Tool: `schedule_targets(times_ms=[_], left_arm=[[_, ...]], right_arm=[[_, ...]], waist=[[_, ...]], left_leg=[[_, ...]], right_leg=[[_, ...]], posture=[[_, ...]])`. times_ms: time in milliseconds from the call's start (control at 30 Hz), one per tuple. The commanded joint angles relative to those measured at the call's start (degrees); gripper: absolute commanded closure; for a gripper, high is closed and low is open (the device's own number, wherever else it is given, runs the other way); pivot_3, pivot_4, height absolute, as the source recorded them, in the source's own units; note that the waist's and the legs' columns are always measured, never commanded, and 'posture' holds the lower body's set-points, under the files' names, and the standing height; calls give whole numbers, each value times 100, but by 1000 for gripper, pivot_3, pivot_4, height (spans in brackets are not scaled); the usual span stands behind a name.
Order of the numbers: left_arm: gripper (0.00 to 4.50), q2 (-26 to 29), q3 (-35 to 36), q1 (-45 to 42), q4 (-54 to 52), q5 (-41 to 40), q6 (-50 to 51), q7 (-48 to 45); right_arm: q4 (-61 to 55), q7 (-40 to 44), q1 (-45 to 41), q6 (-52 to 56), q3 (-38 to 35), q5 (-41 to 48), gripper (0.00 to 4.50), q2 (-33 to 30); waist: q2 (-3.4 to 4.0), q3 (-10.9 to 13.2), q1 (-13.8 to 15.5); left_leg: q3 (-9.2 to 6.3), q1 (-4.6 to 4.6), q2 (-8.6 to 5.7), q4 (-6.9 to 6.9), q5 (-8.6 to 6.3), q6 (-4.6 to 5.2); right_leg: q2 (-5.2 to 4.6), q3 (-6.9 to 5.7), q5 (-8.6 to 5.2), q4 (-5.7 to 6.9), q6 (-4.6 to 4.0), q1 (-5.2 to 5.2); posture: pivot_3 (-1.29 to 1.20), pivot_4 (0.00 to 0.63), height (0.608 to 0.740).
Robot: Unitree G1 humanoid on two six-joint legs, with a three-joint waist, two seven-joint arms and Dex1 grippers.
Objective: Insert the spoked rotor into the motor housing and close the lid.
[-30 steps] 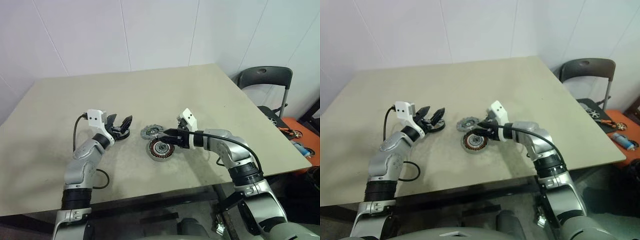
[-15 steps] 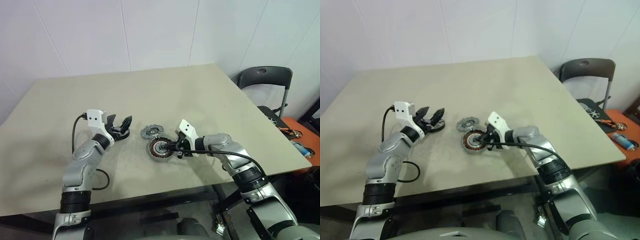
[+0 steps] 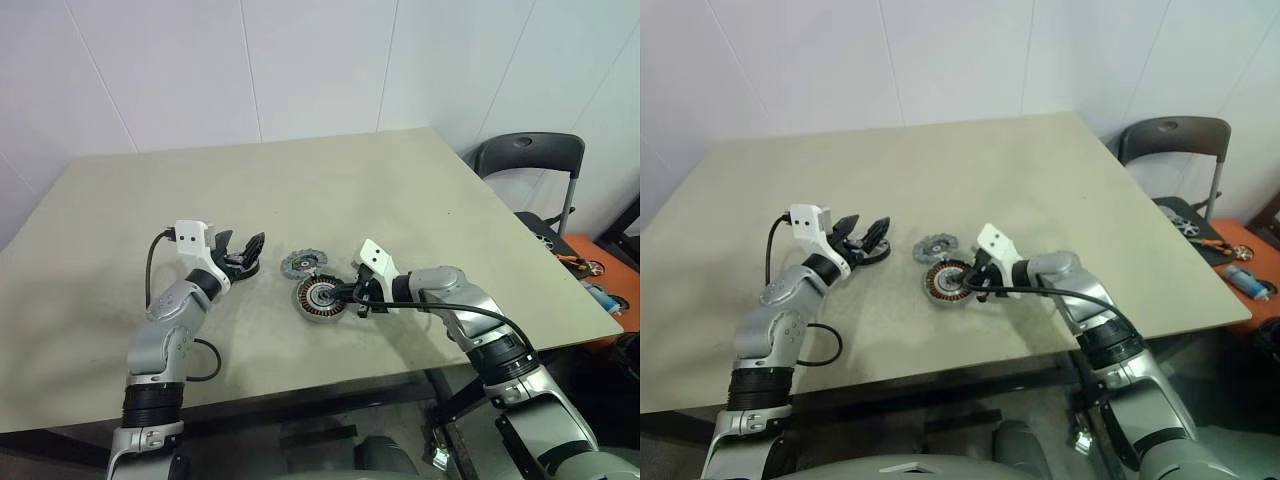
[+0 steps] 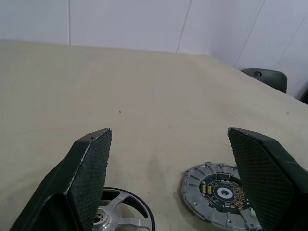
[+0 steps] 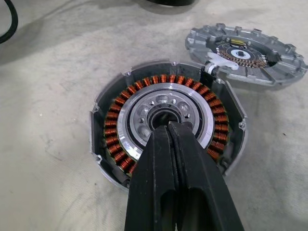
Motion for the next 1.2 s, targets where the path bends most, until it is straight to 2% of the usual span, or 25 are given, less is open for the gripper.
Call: schedule_targets(times_ms=[33, 667, 900, 1200], left_arm=[[390, 22, -12, -112, -259, -8, 9, 36], [390, 35, 37, -25, 205, 98, -381, -143], [390, -25, -14, 45, 137, 107, -396, -120], [390, -37, 18, 85, 123, 126, -402, -107]], right_arm=[[-174, -91, -61, -74, 74, -40, 4468, 163], [10, -289, -29, -293, 99, -266, 4468, 315], [169, -699, -90, -425, 83, -396, 4468, 681], [77, -592, 25, -385, 115, -411, 4468, 571]], waist=[[0, 0, -1], [0, 0, 4], [-1, -1, -2], [-1, -1, 1]], left_leg=[[0, 0, 0, 0, 0, 0], [0, 0, 0, 1, 0, 0], [1, 3, 0, 1, 0, -1], [0, 3, 0, 1, 0, 0]], right_leg=[[0, 0, 0, 0, 0, 0], [0, 0, 0, 0, 0, 1], [0, 0, 0, 5, 0, 1], [0, 0, 0, 3, 0, 2]], posture=[[0, 0, 740], [0, 0, 740], [0, 0, 740], [0, 0, 740]])
